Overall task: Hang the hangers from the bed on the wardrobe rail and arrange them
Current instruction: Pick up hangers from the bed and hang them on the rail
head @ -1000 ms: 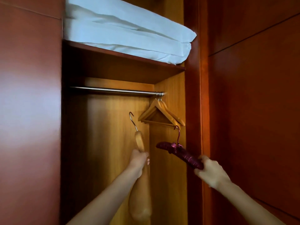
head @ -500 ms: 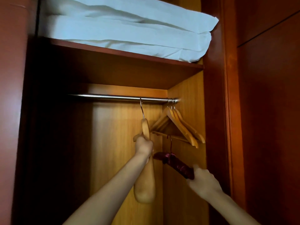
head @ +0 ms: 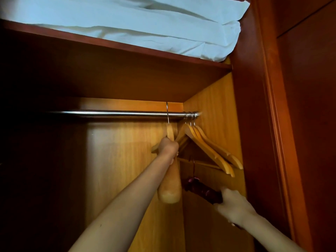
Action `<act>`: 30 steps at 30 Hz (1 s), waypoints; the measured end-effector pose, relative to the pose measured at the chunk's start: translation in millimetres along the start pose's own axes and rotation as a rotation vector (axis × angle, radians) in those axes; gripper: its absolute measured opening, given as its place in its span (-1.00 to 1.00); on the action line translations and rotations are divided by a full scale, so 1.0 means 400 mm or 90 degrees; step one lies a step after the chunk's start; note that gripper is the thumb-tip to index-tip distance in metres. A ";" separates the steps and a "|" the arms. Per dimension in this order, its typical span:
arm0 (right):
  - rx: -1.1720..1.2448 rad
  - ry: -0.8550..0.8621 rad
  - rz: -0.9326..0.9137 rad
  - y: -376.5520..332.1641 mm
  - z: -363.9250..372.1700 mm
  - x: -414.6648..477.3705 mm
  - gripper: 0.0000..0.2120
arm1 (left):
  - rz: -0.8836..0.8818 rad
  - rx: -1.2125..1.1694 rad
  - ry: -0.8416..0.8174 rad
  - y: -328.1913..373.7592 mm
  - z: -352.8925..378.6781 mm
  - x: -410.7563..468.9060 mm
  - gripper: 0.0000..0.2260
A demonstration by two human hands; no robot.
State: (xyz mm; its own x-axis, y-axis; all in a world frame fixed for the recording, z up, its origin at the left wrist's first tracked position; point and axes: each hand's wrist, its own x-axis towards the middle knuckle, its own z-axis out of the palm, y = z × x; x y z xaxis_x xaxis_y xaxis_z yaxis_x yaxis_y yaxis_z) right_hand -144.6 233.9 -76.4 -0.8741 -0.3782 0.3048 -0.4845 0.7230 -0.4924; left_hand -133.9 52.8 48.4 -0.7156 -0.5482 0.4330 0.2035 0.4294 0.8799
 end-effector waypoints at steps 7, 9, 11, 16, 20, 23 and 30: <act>-0.015 -0.018 -0.001 0.030 -0.004 0.023 -0.84 | -0.007 0.033 0.025 0.003 0.060 0.081 -0.72; -0.014 -0.023 -0.004 0.039 -0.006 0.025 -0.83 | -0.010 0.036 0.024 0.013 0.080 0.092 -0.90; -0.021 -0.024 -0.006 0.049 -0.012 0.029 -0.79 | -0.010 0.039 0.032 0.020 0.104 0.105 -0.85; -0.034 -0.015 -0.018 0.078 -0.026 0.037 -0.79 | -0.027 0.062 0.026 0.020 0.155 0.114 -0.77; -0.038 -0.011 -0.024 0.099 -0.026 0.043 -0.77 | -0.048 0.036 0.030 0.024 0.176 0.122 -0.77; -0.040 -0.021 -0.027 0.109 -0.021 0.046 -0.80 | -0.073 -0.015 0.027 0.020 0.190 0.126 -0.81; -0.037 -0.056 -0.045 0.125 -0.007 0.049 -0.80 | -0.105 -0.102 0.031 0.017 0.229 0.116 -0.81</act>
State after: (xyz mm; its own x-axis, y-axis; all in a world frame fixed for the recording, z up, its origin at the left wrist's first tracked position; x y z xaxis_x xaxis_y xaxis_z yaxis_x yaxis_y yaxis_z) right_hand -185.8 264.3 -92.7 -0.8390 -0.4767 0.2623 -0.5440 0.7241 -0.4240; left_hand -226.8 96.1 56.6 -0.7155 -0.6375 0.2856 0.1921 0.2136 0.9579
